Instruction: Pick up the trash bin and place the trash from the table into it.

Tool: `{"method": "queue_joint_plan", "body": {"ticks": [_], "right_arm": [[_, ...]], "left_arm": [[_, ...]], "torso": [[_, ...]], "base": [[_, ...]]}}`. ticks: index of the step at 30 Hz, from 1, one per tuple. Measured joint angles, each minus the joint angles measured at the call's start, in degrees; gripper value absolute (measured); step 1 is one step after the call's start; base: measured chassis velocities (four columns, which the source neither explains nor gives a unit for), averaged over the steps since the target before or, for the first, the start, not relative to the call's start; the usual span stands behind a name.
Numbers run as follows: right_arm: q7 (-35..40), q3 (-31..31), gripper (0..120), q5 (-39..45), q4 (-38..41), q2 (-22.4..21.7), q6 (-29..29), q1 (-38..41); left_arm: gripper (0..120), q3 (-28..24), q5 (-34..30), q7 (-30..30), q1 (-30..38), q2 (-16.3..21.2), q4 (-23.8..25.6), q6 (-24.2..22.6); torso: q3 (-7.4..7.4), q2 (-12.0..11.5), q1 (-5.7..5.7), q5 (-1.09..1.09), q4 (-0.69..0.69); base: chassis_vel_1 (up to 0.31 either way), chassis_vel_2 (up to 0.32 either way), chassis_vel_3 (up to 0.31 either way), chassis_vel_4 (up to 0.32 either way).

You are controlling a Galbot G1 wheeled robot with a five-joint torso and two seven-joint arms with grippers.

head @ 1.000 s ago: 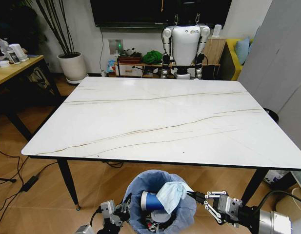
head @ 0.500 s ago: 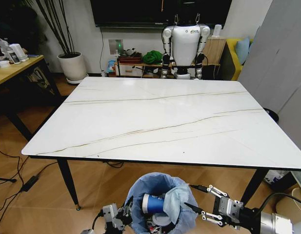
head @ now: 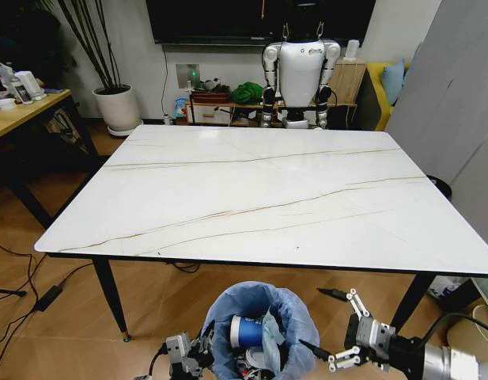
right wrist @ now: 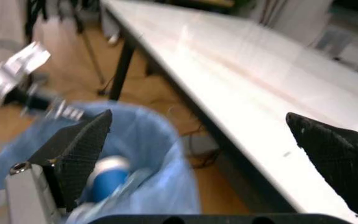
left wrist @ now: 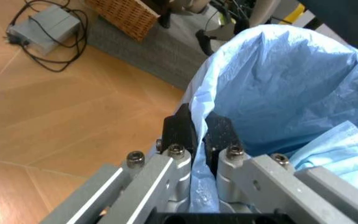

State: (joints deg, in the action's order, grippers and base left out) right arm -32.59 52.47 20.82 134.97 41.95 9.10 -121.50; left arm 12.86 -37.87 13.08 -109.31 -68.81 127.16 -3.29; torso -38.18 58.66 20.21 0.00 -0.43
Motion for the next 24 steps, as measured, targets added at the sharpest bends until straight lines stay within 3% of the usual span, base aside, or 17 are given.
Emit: {"method": "queue_joint_plan", "body": {"ticks": [6, 12, 24], "right_arm": [[2.6, 0.4, 100, 6.1, 0.6, 1.2, -0.9, 3.2], [9.5, 10.3, 100, 21.0, 0.4, 7.1, -4.7, 11.4], [6.8, 18.5, 100, 22.4, -6.8, 19.2, -5.3, 13.7]], "left_arm": [[0, 0.4, 0.4, -0.1, -0.4, -0.2, -0.3, 0.2], [0, 2.5, 1.3, -0.6, -1.3, -0.1, -0.1, 0.6], [0, 6.2, 1.6, -0.6, -1.9, 1.1, 0.4, 0.6]], "torso": [[0.00, 0.0, 0.00, 0.01, 0.02], [0.00, 0.0, 0.00, 0.01, 0.01], [0.00, 0.0, 0.01, 0.00, 0.02]], "base": [[0.000, 0.000, 0.000, 0.000], [0.000, 0.000, 0.000, 0.000], [0.000, 0.000, 0.000, 0.000]]}}
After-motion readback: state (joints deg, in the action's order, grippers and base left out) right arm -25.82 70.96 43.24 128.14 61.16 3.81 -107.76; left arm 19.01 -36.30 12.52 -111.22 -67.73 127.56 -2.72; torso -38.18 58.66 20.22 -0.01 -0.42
